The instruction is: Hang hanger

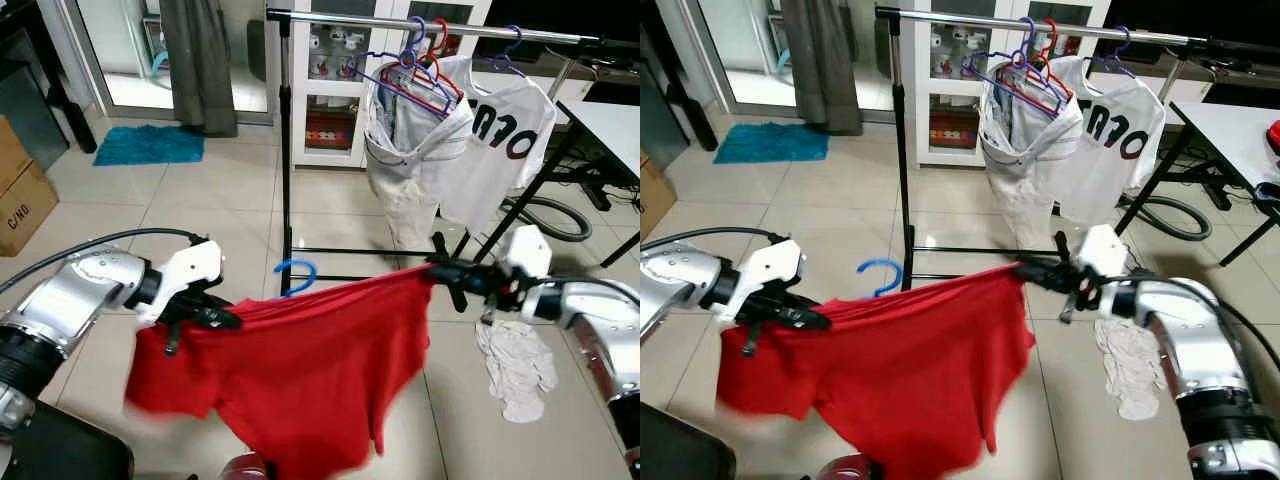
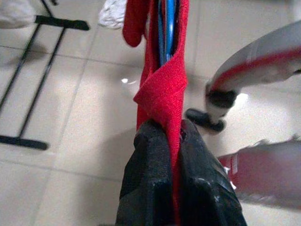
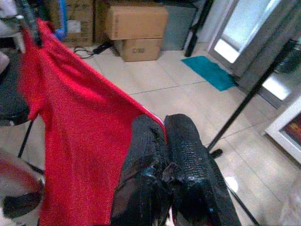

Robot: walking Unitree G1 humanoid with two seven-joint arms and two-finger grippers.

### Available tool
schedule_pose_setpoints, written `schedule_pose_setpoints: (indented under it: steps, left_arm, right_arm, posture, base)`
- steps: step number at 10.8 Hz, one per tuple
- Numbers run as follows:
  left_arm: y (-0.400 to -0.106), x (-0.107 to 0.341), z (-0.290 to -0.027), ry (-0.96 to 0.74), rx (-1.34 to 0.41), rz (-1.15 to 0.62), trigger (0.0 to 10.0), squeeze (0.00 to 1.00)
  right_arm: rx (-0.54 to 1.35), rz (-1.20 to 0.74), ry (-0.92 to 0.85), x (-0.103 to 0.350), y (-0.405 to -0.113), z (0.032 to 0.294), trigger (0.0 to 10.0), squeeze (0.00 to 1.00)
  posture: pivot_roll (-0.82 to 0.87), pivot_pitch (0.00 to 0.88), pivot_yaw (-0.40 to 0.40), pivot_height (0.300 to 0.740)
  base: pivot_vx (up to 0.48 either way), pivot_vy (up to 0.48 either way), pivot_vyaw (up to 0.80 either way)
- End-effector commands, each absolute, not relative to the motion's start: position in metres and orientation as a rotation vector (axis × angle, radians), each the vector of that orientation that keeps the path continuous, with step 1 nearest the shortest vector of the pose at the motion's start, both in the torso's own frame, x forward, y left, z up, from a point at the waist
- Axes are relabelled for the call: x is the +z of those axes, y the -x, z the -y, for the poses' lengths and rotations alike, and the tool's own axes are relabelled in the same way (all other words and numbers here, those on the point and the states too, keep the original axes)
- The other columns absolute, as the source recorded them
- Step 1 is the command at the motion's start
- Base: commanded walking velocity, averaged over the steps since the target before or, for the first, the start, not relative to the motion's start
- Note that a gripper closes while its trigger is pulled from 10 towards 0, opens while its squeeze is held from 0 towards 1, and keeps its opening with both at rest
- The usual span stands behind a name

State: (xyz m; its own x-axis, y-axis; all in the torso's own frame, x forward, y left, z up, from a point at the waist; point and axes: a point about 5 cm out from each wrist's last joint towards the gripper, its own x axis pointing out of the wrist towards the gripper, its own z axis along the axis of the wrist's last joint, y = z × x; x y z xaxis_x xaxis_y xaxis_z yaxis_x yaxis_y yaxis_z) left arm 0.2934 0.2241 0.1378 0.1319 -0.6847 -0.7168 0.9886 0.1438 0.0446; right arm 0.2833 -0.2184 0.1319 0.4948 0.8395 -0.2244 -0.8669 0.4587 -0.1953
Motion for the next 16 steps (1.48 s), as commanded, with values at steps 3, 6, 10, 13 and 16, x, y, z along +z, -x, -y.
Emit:
schedule_pose_setpoints:
  steps: [3,6,10,13,16]
  left_arm:
    - [-0.292,0.145,-0.213,-0.616,-1.463,-0.564,0.0,0.0]
    - [-0.295,0.155,-0.197,-0.608,-1.58,-0.499,0.0,0.0]
    - [-0.296,0.161,-0.206,-0.562,-1.577,-0.524,0.0,0.0]
    - [-0.294,0.16,-0.209,-0.544,-1.585,-0.537,0.0,0.0]
    - [-0.298,0.163,-0.219,-0.57,-1.533,-0.547,0.0,0.0]
  right_arm:
    - [1.098,-0.074,0.319,0.138,-0.285,0.203,0.0,0.0]
    - [1.229,-0.171,0.372,0.126,-0.281,0.187,10.0,0.0]
    - [1.323,-0.291,0.339,0.124,-0.271,0.196,10.0,1.0]
    - [1.214,-0.184,0.336,0.139,-0.284,0.199,10.0,1.0]
    - [1.336,-0.202,0.266,0.151,-0.269,0.197,10.0,1.0]
  posture:
    - [0.02,0.0,-0.053,0.74]
    - [0.02,0.0,-0.049,0.74]
    - [0.02,0.0,-0.048,0.74]
    - [0.02,0.0,-0.048,0.74]
    - [0.02,0.0,-0.051,0.74]
  base:
    - [0.0,0.0,0.0]
    - [0.0,0.0,0.0]
    - [0.0,0.0,0.0]
    - [0.0,0.0,0.0]
    - [0.0,0.0,0.0]
